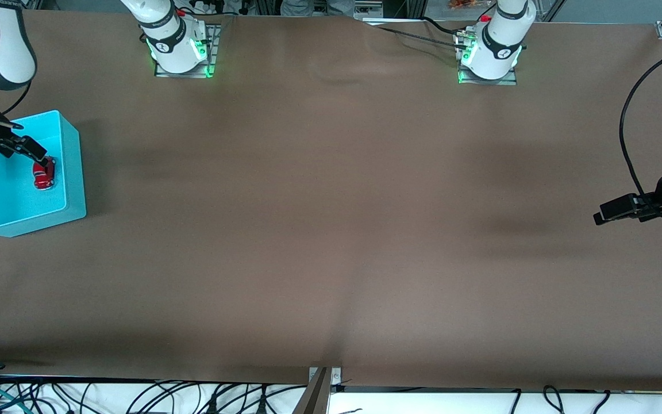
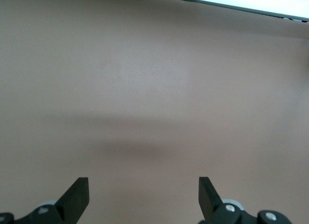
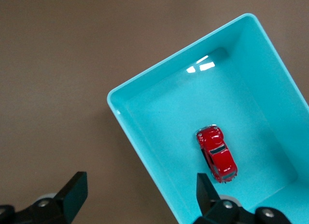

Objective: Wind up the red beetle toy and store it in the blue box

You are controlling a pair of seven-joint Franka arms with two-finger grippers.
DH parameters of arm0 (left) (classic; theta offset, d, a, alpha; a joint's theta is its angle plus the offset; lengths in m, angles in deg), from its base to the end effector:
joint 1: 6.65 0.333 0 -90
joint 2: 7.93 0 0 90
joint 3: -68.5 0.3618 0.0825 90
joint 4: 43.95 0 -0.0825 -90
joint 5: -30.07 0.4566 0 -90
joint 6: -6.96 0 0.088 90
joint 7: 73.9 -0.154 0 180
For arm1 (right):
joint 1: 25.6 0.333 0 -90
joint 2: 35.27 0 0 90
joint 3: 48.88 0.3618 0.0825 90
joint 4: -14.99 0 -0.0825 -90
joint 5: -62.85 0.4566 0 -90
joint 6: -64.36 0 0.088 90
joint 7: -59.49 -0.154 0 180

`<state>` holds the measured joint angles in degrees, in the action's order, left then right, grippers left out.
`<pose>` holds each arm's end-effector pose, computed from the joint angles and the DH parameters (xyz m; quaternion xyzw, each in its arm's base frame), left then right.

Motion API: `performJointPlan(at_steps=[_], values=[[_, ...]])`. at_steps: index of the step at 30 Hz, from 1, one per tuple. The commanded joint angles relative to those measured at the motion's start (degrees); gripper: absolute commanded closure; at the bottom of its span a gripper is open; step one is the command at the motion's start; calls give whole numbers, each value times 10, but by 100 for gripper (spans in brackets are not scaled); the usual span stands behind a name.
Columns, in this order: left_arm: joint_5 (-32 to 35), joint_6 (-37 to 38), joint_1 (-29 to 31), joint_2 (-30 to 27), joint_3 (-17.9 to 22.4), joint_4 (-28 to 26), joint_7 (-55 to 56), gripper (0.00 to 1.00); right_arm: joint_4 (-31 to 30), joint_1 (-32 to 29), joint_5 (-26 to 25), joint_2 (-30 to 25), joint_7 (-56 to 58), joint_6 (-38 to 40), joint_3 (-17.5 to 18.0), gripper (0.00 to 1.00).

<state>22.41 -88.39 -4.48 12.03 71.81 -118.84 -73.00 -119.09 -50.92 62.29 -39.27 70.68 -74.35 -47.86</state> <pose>0.7513 0.0460 0.5366 0.9966 0.0597 0.0068 0.0565 0.5190 -0.2348 0.3298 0.9910 -0.1104 0.0704 0.0268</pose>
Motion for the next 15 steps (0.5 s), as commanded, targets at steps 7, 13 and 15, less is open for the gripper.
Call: performJointPlan(at_steps=[7,13,15], values=[[12,10,0,0,0,7,-7,0,151,10,2,59,-91,167,106,0],[12,10,0,0,0,7,-7,0,316,17,5,88,-114,298,140,0],[12,10,0,1,0,7,-7,0,400,17,6,117,-111,366,160,0]])
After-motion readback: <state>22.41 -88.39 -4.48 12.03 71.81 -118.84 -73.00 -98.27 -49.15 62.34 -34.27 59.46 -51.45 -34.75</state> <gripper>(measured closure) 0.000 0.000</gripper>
